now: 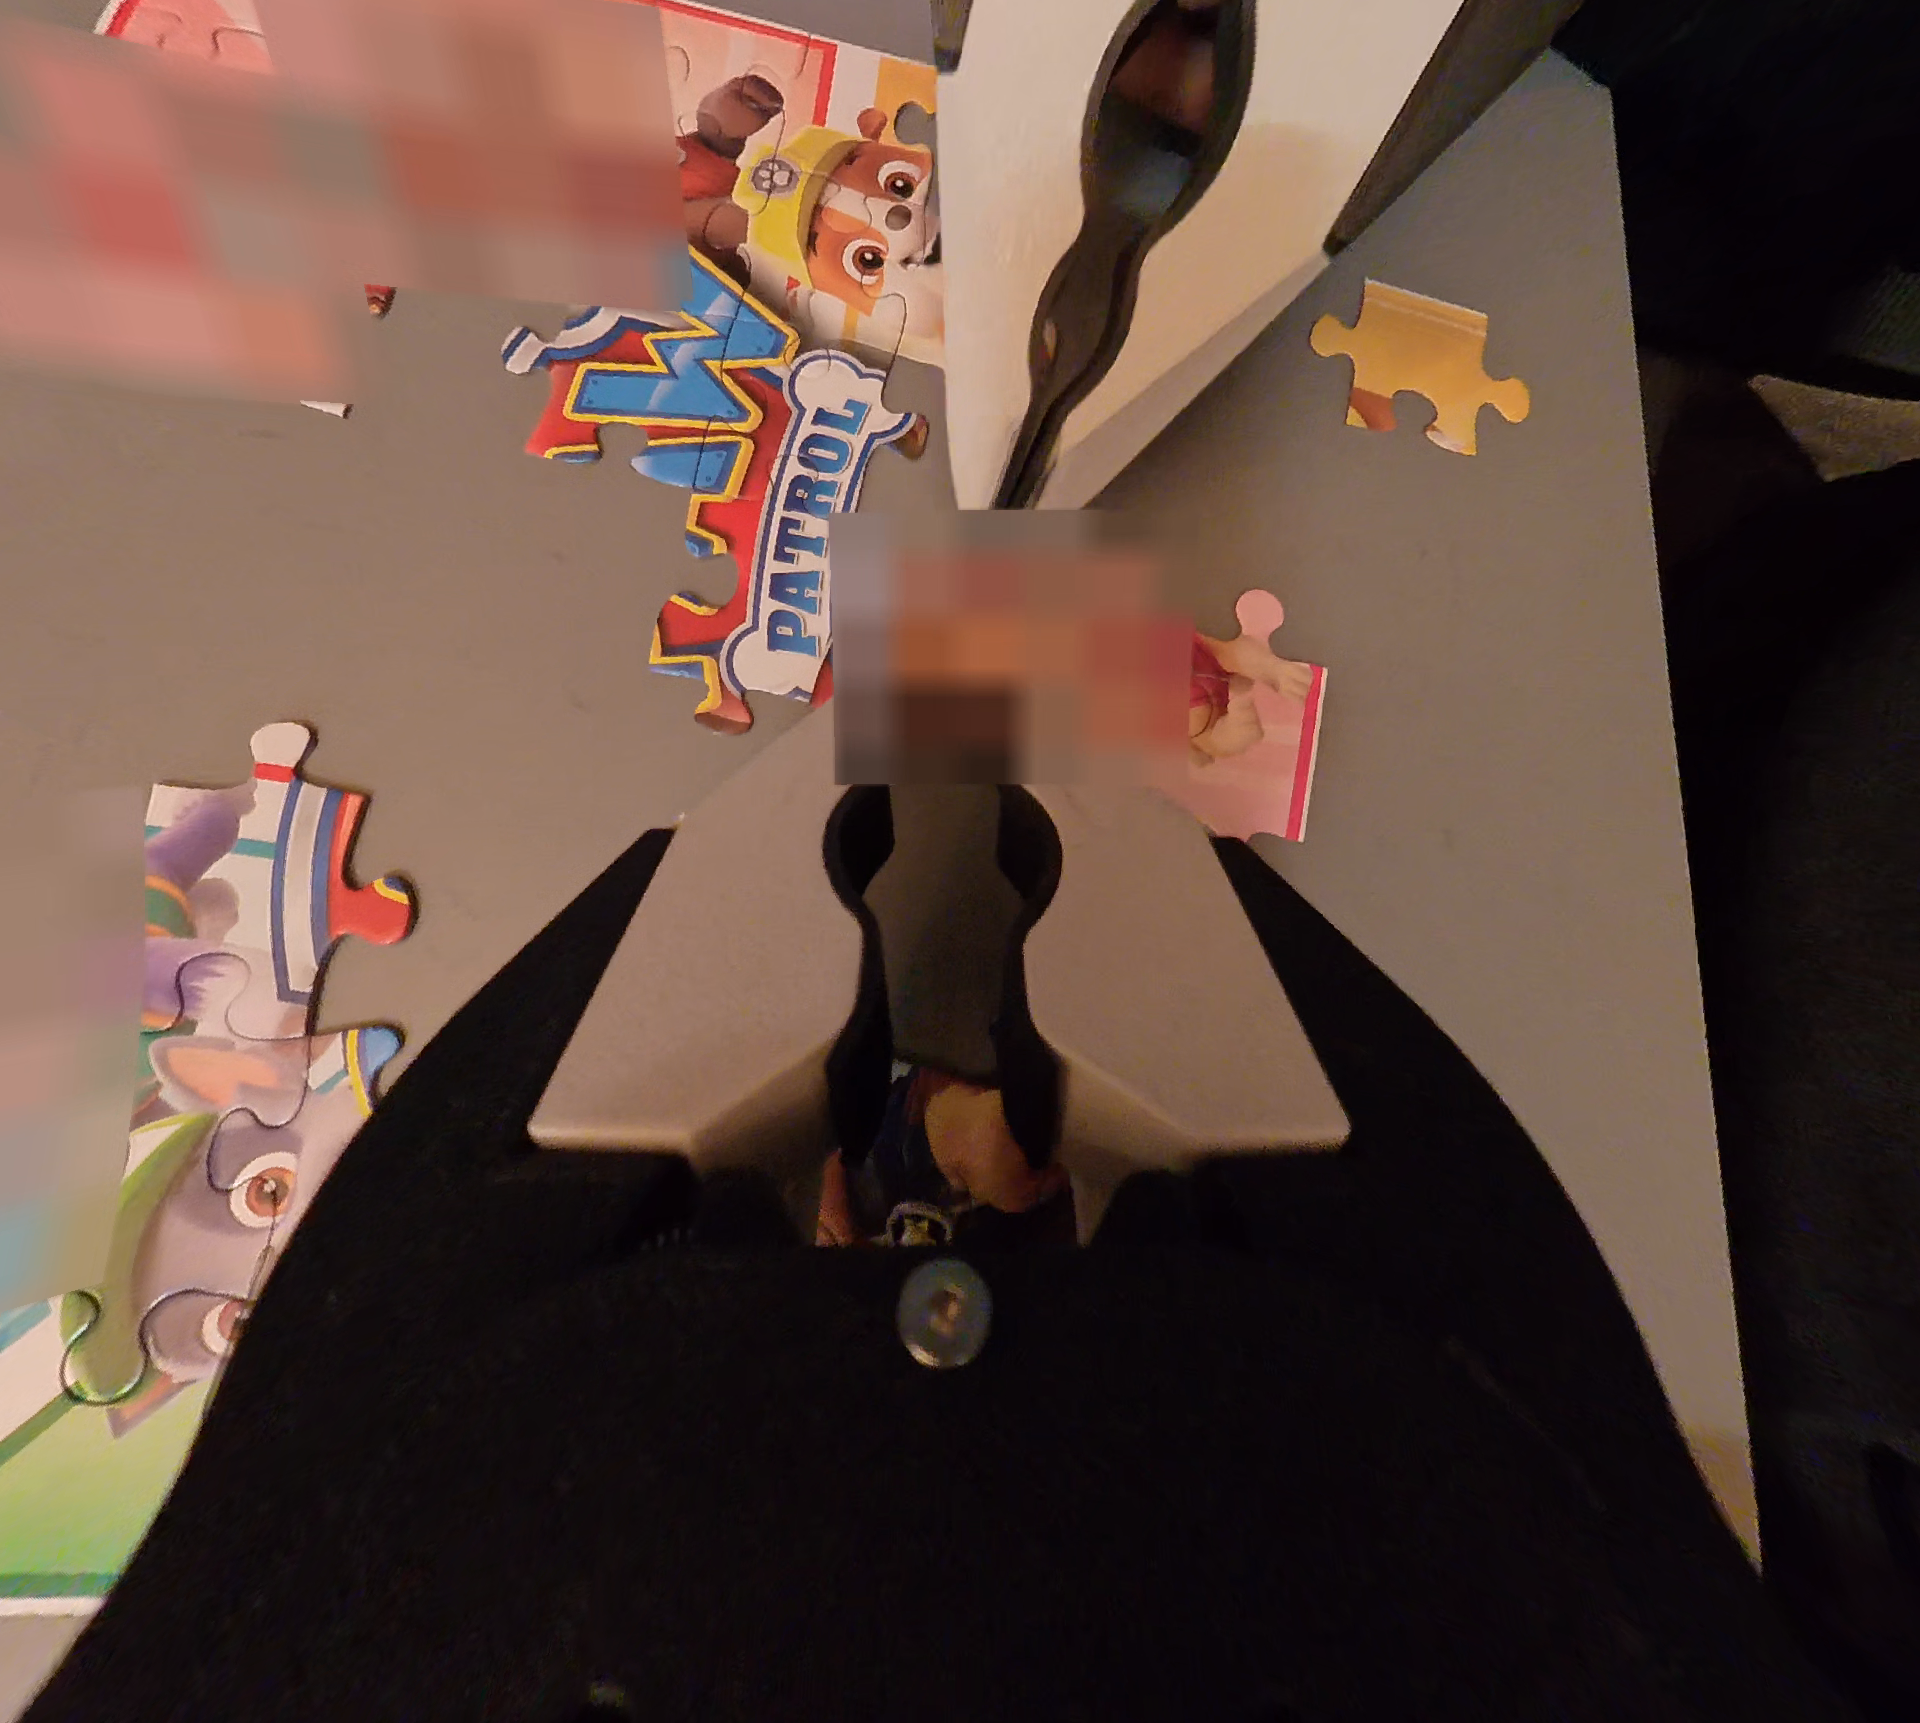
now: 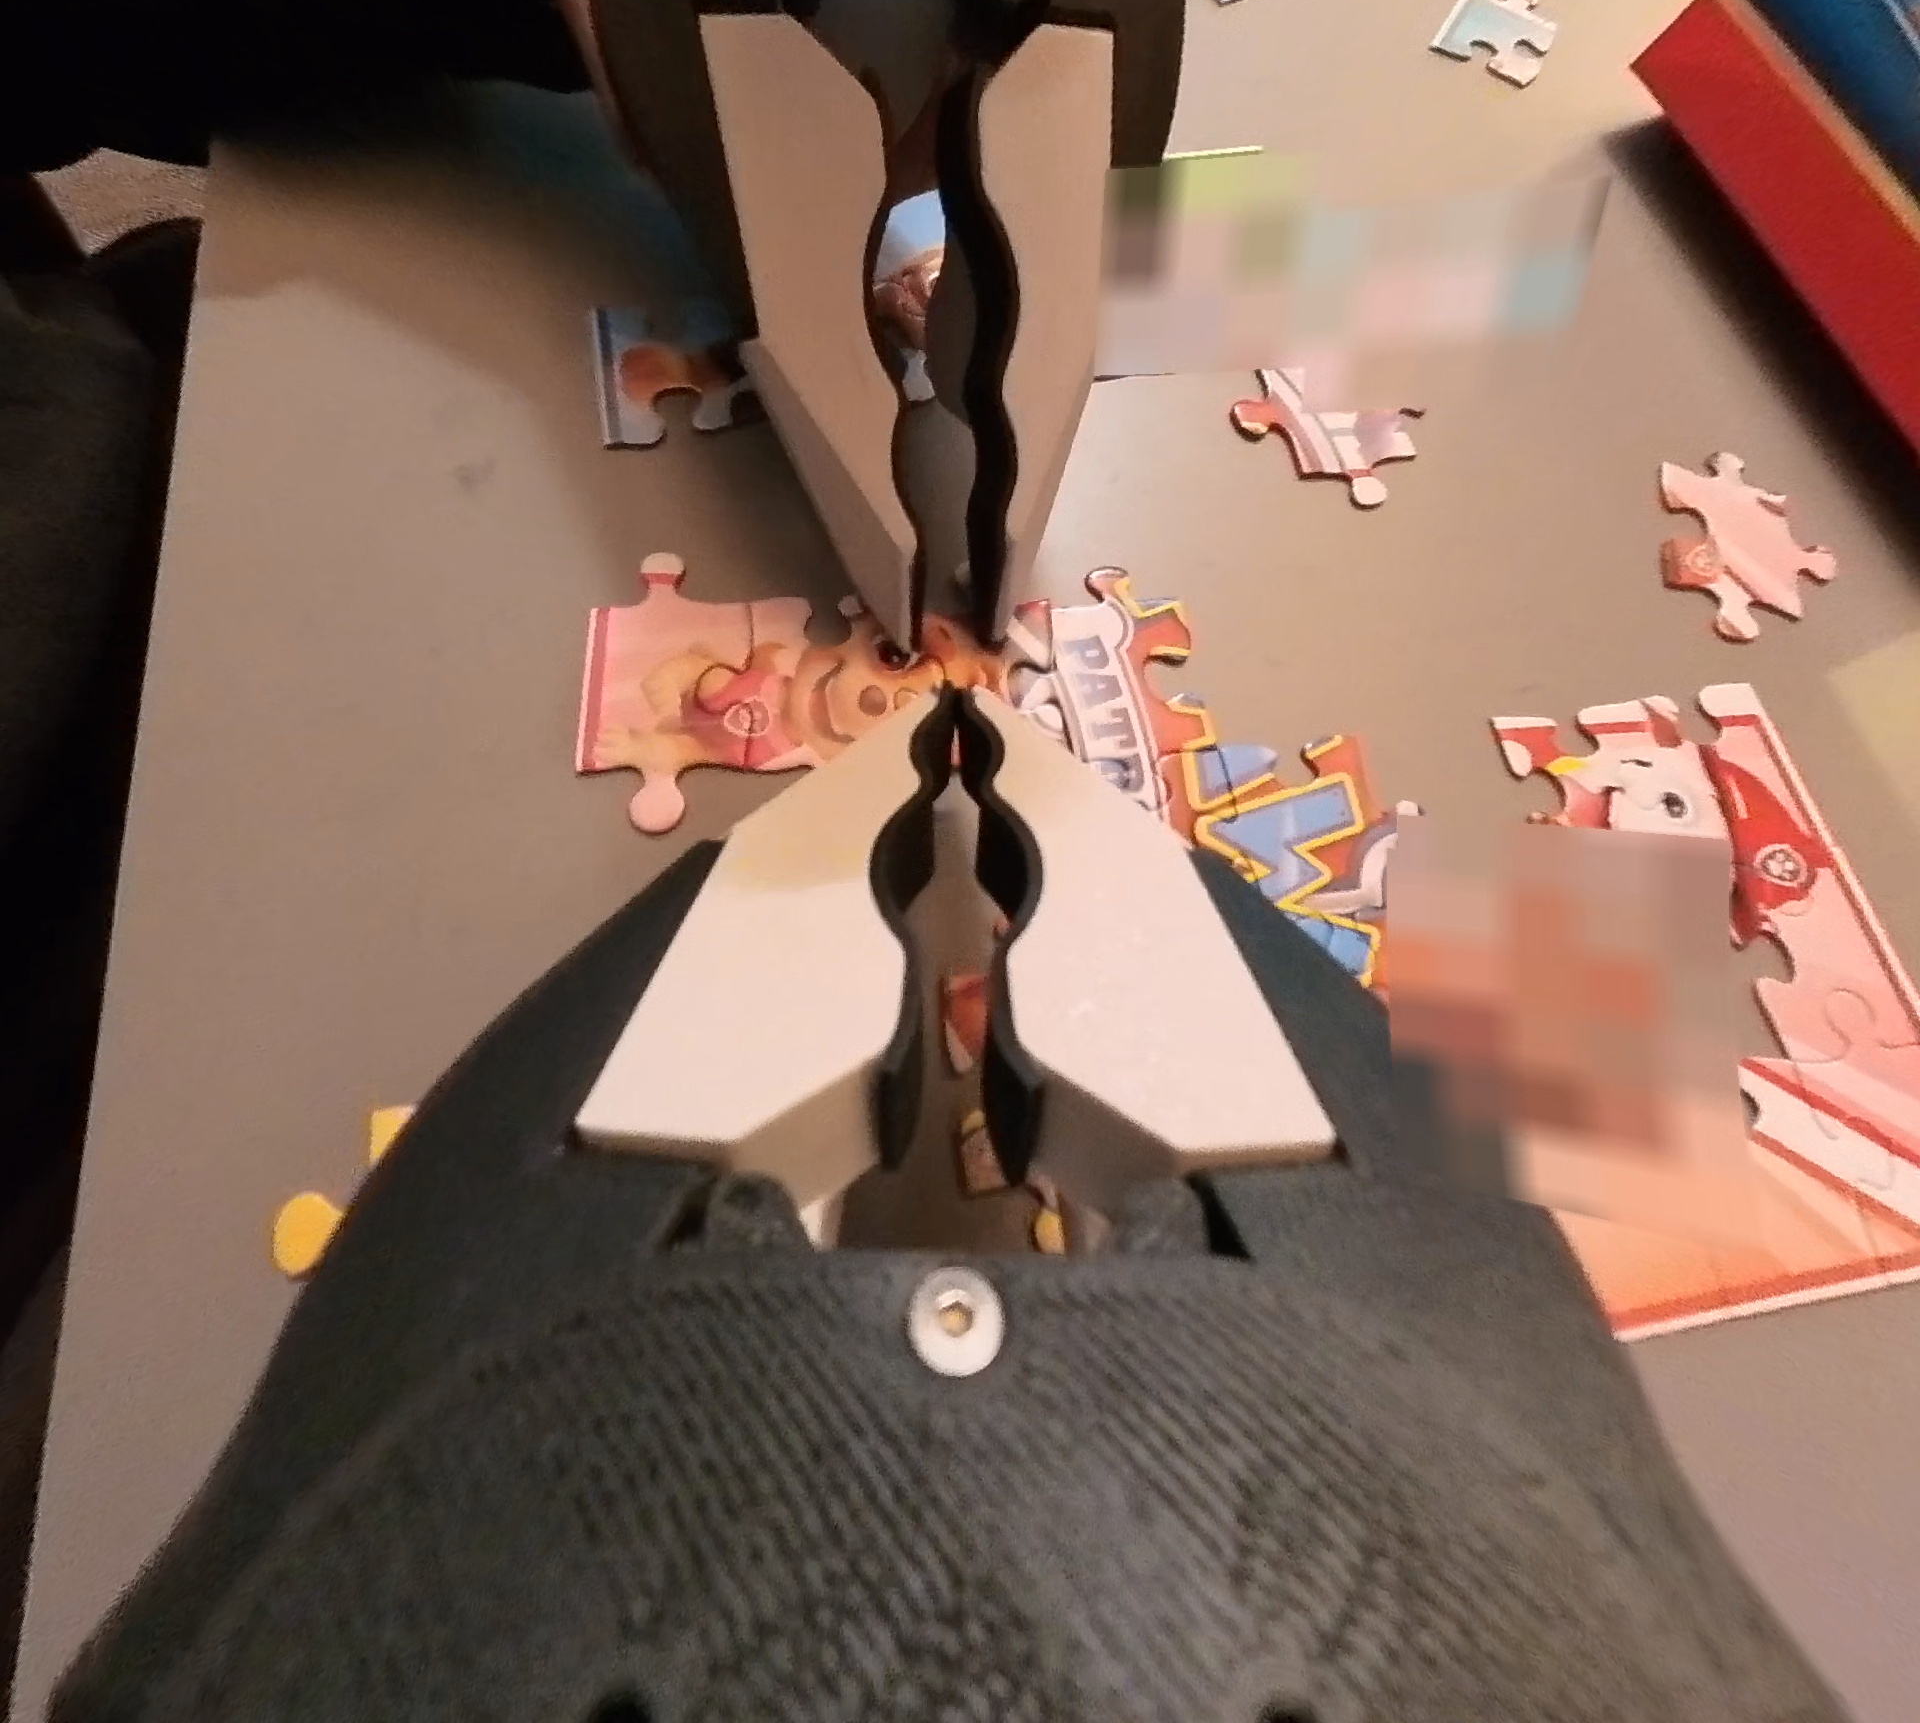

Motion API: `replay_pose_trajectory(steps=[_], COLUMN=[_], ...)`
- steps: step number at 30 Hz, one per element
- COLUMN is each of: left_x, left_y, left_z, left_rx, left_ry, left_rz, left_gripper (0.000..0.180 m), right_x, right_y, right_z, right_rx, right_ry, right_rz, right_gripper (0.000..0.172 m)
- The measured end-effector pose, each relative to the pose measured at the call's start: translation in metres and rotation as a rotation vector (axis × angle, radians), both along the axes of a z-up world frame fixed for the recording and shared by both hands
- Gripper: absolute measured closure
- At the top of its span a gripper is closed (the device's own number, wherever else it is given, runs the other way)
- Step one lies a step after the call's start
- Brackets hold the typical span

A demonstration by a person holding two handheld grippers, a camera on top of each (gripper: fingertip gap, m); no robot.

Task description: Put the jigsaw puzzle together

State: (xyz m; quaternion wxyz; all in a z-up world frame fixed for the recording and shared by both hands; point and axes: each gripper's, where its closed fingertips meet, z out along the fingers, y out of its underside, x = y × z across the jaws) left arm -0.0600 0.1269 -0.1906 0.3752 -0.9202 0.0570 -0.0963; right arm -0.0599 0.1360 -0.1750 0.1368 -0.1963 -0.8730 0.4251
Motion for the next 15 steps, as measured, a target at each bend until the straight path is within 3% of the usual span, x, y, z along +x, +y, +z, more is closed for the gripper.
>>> replay_pose_trajectory(steps=[5,11,15], left_x=[0.004,-0.010,-0.010], left_y=[0.000,-0.006,-0.011], left_z=[0.001,0.011,-0.001], left_rx=[-0.002,0.034,-0.023], left_ry=[-0.007,-0.007,-0.029], left_rz=[-0.003,0.061,0.062], left_gripper=[0.168,0.164,0.159], right_x=[-0.007,-0.009,-0.010], right_y=[0.004,0.006,0.007], right_z=[-0.015,-0.015,-0.015], right_rx=[0.101,0.092,0.095], right_ry=[0.006,0.000,0.006], right_rz=[-0.041,-0.055,-0.060], right_gripper=[0.172,0.172,0.172])
